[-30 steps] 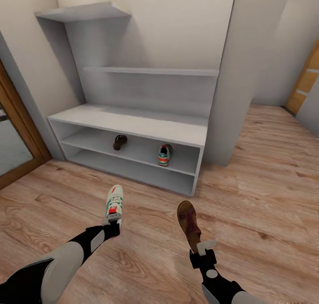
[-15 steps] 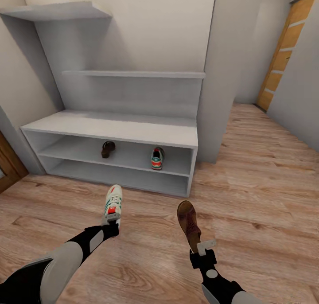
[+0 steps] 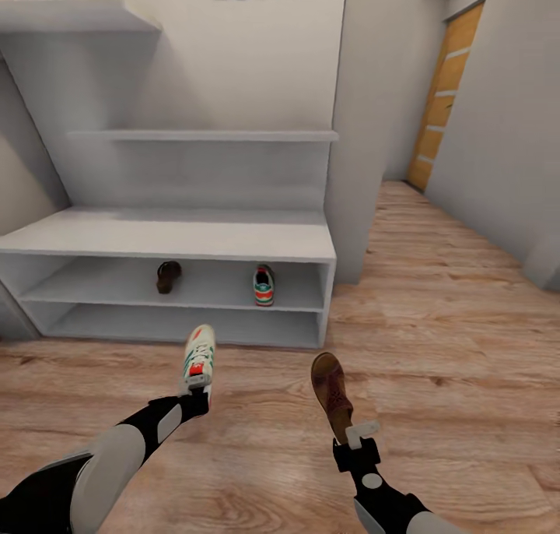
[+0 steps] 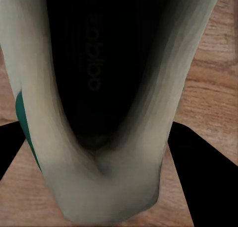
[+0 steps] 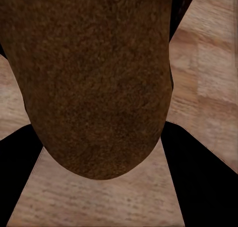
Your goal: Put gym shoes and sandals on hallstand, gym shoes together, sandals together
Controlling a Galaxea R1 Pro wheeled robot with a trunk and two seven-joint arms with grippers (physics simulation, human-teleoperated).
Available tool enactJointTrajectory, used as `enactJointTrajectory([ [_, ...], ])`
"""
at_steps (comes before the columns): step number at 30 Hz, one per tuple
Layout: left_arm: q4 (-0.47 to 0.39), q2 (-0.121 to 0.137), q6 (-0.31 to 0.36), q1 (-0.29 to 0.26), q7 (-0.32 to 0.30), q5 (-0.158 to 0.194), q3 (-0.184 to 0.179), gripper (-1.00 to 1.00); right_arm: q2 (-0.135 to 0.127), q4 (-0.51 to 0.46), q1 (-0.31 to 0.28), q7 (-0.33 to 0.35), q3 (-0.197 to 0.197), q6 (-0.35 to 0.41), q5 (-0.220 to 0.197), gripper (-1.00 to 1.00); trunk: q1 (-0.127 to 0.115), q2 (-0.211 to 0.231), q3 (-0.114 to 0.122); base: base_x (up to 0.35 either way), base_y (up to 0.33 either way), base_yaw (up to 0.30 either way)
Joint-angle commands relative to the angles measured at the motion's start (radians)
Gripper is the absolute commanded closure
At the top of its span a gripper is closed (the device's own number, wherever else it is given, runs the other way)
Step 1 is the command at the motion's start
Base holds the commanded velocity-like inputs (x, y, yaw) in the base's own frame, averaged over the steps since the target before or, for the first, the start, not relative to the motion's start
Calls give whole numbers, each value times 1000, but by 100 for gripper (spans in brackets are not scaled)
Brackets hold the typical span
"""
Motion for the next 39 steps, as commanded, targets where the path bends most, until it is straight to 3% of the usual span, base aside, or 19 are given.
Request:
enactJointTrajectory([
  [1, -2, 0, 6, 0, -5, -6, 8, 100, 0, 2, -1, -4, 9, -4, -10, 100, 0, 0, 0, 17, 324, -300],
  [10, -2, 0, 6, 0, -5, -6, 8, 100, 0, 1, -1, -4, 9, -5, -9, 100, 0, 0, 8, -60, 326, -294],
  [16, -2, 0, 1, 0, -5, -6, 9, 100, 0, 1, -1, -4, 9, -6, -9, 100, 0, 0, 9, -74, 134, -87],
  [23, -3, 0, 0, 0, -5, -6, 9, 100, 0, 1, -1, -4, 9, -6, -9, 100, 0, 0, 9, -201, 13, 14],
  [39, -3, 0, 0, 0, -5, -5, 9, 100, 0, 1, -1, -5, 10, -5, -9, 100, 0, 0, 9, -18, 1, 123],
])
